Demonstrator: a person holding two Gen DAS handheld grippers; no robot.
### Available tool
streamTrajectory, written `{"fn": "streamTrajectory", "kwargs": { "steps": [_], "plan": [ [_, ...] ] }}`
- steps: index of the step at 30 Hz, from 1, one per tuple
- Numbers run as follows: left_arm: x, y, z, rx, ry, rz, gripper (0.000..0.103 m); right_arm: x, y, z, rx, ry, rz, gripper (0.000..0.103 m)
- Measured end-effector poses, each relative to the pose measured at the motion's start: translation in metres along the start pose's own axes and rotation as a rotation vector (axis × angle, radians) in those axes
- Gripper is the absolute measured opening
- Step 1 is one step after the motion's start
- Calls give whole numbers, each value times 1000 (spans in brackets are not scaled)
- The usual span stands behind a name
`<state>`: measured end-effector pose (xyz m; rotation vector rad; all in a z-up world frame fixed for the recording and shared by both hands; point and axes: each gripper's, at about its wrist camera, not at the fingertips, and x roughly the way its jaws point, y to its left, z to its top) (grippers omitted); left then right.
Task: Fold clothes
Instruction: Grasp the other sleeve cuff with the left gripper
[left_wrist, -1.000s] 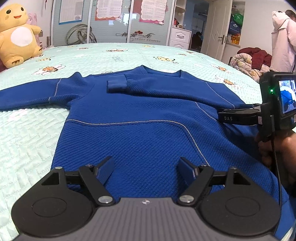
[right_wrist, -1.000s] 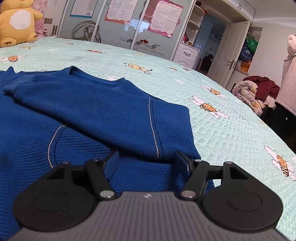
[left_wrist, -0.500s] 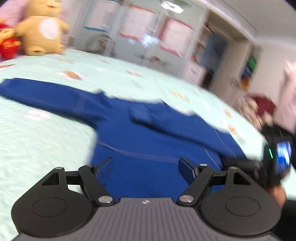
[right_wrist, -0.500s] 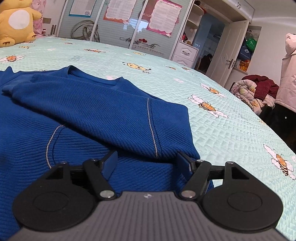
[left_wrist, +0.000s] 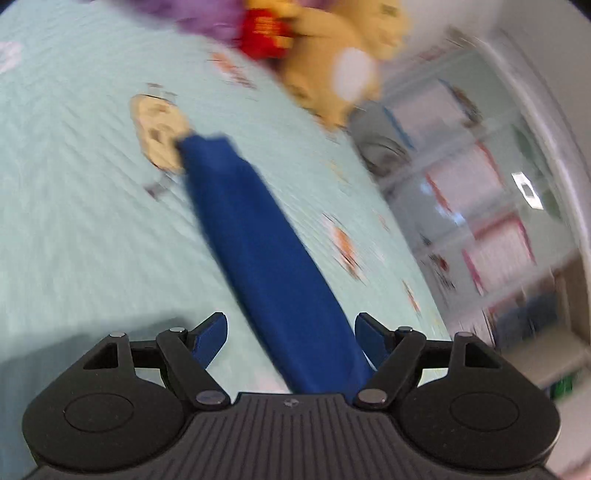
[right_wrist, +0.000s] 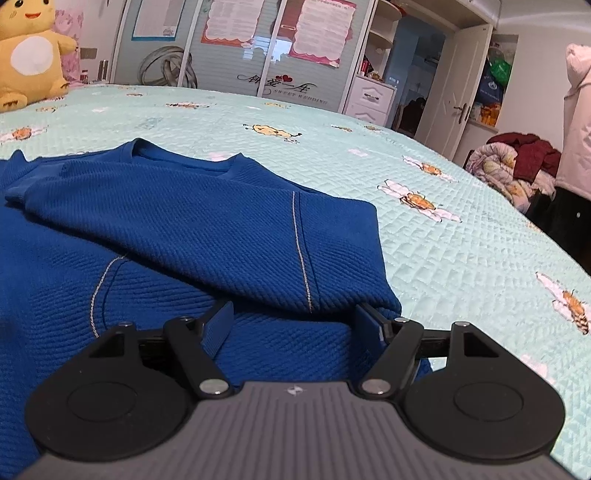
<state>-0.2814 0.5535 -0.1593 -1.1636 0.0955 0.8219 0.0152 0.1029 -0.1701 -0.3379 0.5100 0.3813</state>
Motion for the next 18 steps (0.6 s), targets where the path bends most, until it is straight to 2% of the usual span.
{"fn": "streamTrajectory", "kwargs": {
  "steps": [2, 4, 7, 9, 11, 13, 14, 15, 16, 18],
  "plan": [
    [18, 17, 27, -98, 10, 33, 79, 0, 0, 0, 3, -1, 2, 73],
    [35, 36, 47, -202, 27, 26, 78, 0, -1, 0, 8, 0, 5, 73],
    [54, 36, 68, -229, 51, -5, 79, 1, -1, 0, 9, 0, 6, 73],
    [68, 30, 76, -209, 65, -11, 82, 1, -1, 0, 9, -1, 6, 73],
    [80, 26, 82, -191, 65, -18, 80, 2, -1, 0, 11, -1, 8, 73],
    [86, 24, 83, -175, 56, -19, 69, 2, -1, 0, 15, -1, 10, 73],
    [89, 25, 83, -166, 59, -9, 49, 2, -1, 0, 16, -1, 11, 73],
    [92, 26, 82, -156, 64, 2, 24, 2, -1, 0, 17, -1, 11, 73],
    [94, 30, 82, -165, 73, 11, 13, 2, -1, 0, 17, -1, 11, 73],
    [95, 38, 82, -185, 78, 9, 7, 2, -2, 0, 20, -1, 13, 73]
  ]
}}
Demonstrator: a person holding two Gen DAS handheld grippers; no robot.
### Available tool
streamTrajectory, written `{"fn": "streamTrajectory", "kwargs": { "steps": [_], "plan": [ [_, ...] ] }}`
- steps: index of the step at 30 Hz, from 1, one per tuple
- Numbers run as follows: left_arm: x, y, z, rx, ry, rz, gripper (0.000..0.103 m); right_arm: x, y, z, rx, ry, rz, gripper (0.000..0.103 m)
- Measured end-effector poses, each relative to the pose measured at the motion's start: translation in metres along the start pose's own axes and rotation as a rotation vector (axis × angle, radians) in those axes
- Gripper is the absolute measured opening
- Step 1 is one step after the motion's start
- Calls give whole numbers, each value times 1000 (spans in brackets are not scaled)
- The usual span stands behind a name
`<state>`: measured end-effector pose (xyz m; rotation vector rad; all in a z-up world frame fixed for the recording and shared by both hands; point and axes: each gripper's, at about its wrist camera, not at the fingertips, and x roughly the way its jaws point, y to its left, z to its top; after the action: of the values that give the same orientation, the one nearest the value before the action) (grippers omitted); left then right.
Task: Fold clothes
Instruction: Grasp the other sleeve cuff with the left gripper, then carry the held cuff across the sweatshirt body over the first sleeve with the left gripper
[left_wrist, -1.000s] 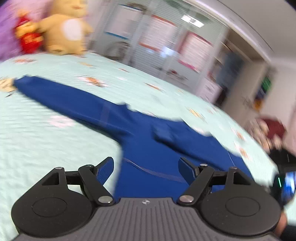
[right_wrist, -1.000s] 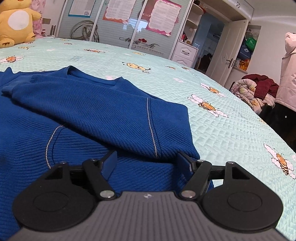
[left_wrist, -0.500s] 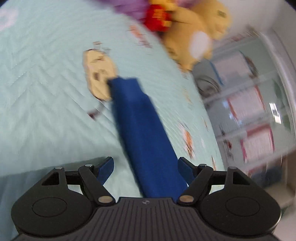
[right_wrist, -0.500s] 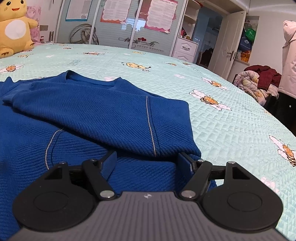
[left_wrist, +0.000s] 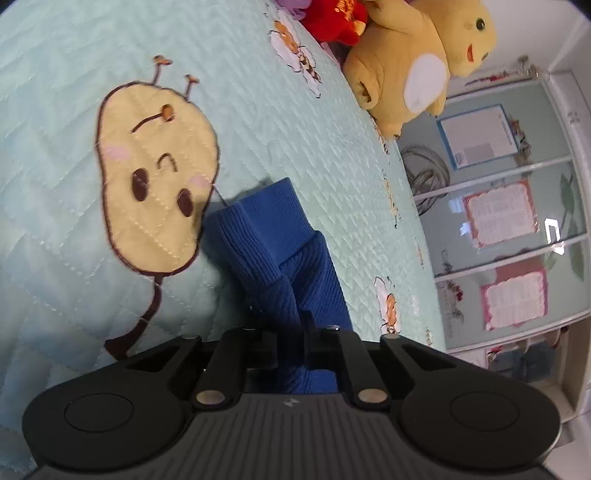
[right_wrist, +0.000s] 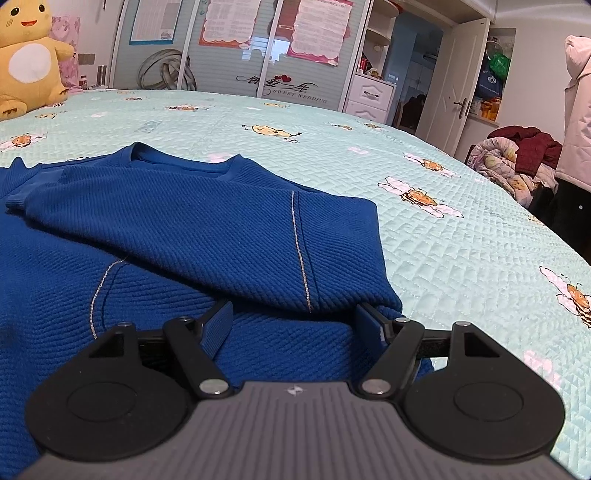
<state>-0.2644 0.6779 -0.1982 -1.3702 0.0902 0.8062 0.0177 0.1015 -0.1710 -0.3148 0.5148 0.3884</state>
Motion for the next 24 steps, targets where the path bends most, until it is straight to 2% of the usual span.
{"fn": "streamTrajectory", "kwargs": {
  "steps": [2, 6, 9, 12, 15, 17, 21, 24],
  "plan": [
    [-9, -6, -1, 34, -20, -4, 6, 0, -1, 0, 5, 0, 3, 73],
    [-33, -53, -15, 186, -93, -24, 5, 0, -2, 0, 10, -1, 7, 73],
    [-56, -109, -41, 318, -144, -96, 3, 0, -3, 0, 14, -1, 10, 73],
    [-74, -174, -84, 484, -168, -177, 3, 1, -5, 0, 27, 0, 19, 73],
    [-84, -235, -146, 667, -146, -265, 3, 1, -8, 0, 45, 1, 30, 73],
    [-90, -268, -201, 806, -114, -318, 3, 1, -11, 0, 63, 1, 43, 73],
    [-88, -309, -331, 1135, -11, -414, 3, 2, -17, -1, 102, 4, 69, 73],
    [-72, -309, -433, 1342, 142, -439, 3, 3, -21, -1, 130, 5, 89, 73]
  ]
}}
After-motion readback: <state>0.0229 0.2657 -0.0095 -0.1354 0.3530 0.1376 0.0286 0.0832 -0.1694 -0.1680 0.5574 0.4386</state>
